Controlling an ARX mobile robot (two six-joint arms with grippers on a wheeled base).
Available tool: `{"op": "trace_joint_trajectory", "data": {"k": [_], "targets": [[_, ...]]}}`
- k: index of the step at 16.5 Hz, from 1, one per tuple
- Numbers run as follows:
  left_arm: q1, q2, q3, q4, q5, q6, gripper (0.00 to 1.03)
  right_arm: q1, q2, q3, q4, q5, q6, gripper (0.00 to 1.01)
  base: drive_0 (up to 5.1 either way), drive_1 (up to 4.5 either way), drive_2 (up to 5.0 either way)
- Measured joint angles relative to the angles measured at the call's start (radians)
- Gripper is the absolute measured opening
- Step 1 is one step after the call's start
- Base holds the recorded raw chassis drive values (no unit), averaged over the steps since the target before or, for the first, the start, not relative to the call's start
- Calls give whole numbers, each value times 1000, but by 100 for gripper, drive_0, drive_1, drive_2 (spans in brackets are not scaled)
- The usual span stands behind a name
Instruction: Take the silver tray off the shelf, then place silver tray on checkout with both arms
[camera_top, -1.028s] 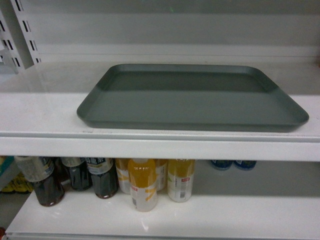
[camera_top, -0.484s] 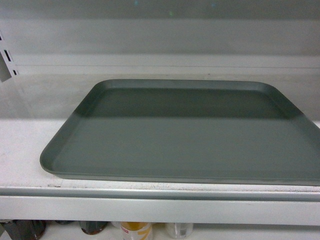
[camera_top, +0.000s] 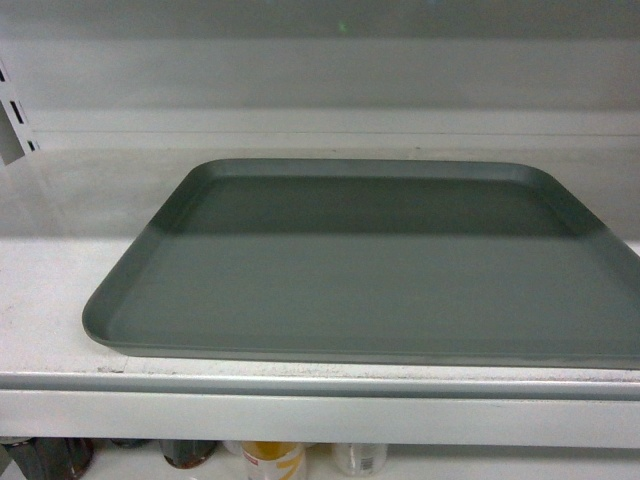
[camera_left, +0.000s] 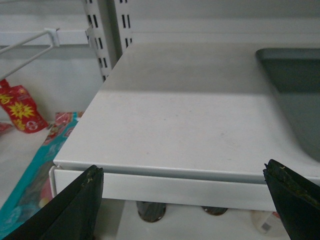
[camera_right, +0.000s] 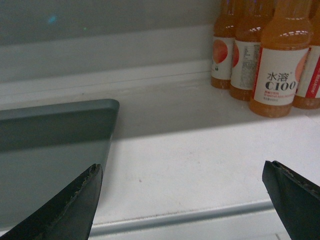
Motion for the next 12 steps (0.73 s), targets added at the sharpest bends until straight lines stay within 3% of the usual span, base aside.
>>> {"op": "trace_joint_trajectory", "data": {"k": [2, 6, 8, 9, 10, 12], "targets": [[34, 238, 25, 205, -33, -6, 98, 7, 241, 31, 245, -14, 3, 98, 0, 0, 0], [-43, 752, 135, 648, 51, -8, 98, 59, 730, 191, 603, -80, -26, 98, 0, 0, 0], [-60, 967, 219, 766, 94, -16, 98, 58, 926, 285, 639, -98, -39, 98, 0, 0, 0], [-81, 1194, 342, 795, 97, -28, 98, 59, 1125, 411, 579, -106, -53, 98, 0, 0, 0], [-127, 1335, 429, 762, 99, -45, 98, 60, 1226, 503, 503, -105, -58, 98, 0, 0, 0], [-163, 1392, 487, 734, 99, -67, 98, 65, 1249, 542, 415, -109, -58, 98, 0, 0, 0]]}}
